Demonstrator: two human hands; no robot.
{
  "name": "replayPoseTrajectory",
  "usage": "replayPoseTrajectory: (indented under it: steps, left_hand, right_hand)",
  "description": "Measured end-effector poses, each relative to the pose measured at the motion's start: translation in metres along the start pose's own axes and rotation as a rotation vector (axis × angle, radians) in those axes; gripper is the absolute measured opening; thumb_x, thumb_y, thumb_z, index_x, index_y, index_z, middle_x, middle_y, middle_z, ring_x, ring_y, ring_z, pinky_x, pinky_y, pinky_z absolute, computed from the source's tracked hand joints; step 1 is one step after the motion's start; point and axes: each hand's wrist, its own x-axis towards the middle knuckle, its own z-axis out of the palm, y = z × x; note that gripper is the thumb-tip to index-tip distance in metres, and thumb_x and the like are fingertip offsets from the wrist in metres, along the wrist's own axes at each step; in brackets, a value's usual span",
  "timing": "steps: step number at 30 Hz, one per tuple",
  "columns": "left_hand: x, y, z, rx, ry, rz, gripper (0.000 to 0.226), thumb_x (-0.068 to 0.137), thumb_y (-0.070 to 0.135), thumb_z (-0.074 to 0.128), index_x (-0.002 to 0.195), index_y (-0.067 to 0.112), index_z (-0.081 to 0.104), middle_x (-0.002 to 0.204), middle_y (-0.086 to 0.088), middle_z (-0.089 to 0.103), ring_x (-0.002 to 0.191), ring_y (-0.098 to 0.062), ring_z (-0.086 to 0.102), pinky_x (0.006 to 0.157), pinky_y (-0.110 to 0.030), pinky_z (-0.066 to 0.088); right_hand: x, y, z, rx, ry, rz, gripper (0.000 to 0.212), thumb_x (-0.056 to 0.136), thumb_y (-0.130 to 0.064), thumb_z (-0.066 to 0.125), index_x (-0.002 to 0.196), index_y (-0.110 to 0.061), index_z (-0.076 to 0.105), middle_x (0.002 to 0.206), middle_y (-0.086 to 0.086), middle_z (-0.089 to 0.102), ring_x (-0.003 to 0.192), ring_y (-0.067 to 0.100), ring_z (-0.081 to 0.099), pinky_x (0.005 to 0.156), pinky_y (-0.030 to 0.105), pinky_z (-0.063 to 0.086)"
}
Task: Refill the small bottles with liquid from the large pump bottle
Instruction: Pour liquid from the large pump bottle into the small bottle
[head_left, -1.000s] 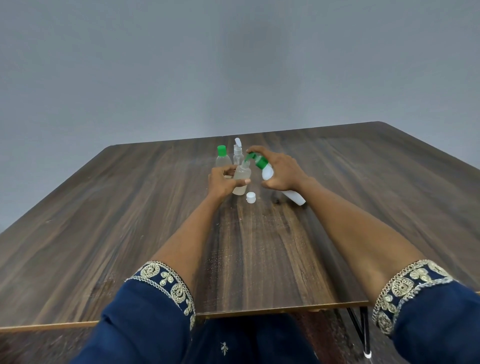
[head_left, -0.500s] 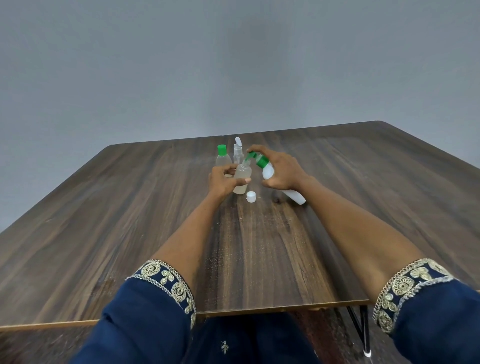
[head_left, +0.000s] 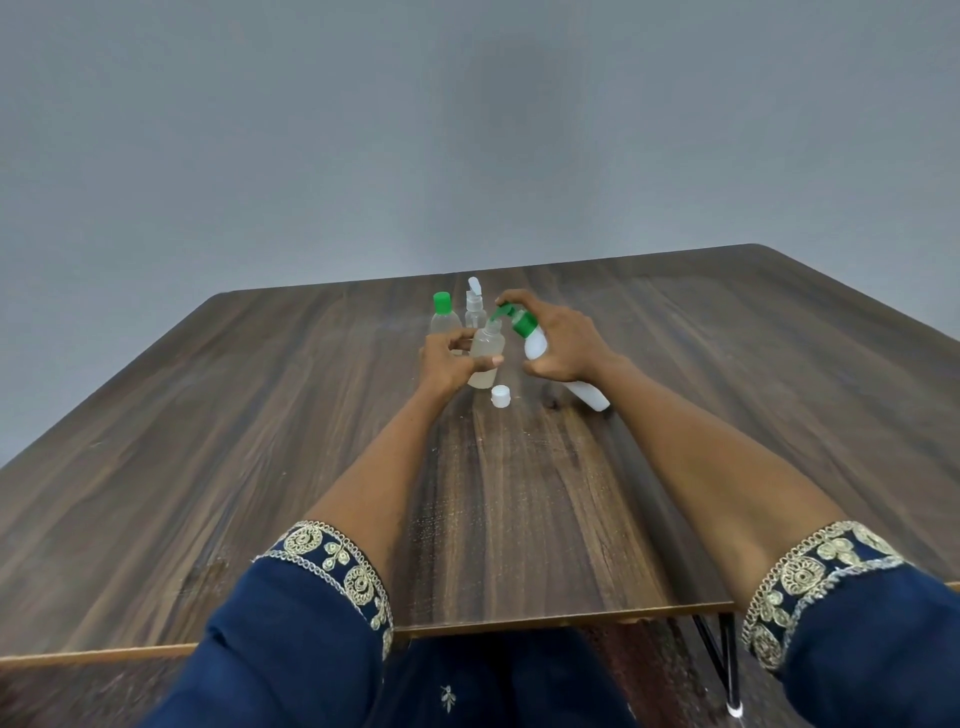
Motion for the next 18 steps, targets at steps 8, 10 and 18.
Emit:
replayPoseTrajectory:
  steps: [8, 10, 18]
  left_hand:
    - [-0.0017, 0.0029, 0.0, 0.006, -0.016, 0.001, 0.047, 0.059, 0.016, 0.086, 0.103, 0.014, 0.068, 0.098, -0.004, 0.068, 0.095, -0.021, 0.063, 0.09, -0.04, 0.052]
    - [-0.003, 0.0035, 0.0013, -0.011, -0.019, -0.006, 0.047, 0.059, 0.015, 0.087, 0.102, 0.014, 0.068, 0.099, -0.006, 0.069, 0.096, -0.024, 0.064, 0.09, -0.042, 0.052]
    - [-0.0071, 0.0068, 0.0023, -0.024, -0.027, 0.012, 0.048, 0.061, 0.011, 0.085, 0.105, 0.008, 0.068, 0.1, -0.008, 0.068, 0.095, -0.022, 0.062, 0.088, -0.035, 0.05]
  right_hand:
    - [0.0011, 0.0, 0.0012, 0.018, 0.01, 0.016, 0.066, 0.064, -0.022, 0.063, 0.127, -0.03, 0.047, 0.099, -0.004, 0.064, 0.074, 0.021, 0.054, 0.066, 0.034, 0.049]
    - [0.0012, 0.0007, 0.0022, 0.02, 0.022, 0.017, 0.065, 0.064, -0.021, 0.063, 0.126, -0.03, 0.047, 0.1, -0.004, 0.064, 0.075, 0.021, 0.054, 0.068, 0.036, 0.051]
    - [-0.0036, 0.0035, -0.0015, 0.212, 0.19, -0.005, 0.078, 0.063, -0.017, 0.063, 0.132, -0.036, 0.033, 0.102, -0.016, 0.056, 0.069, 0.008, 0.053, 0.063, 0.027, 0.042]
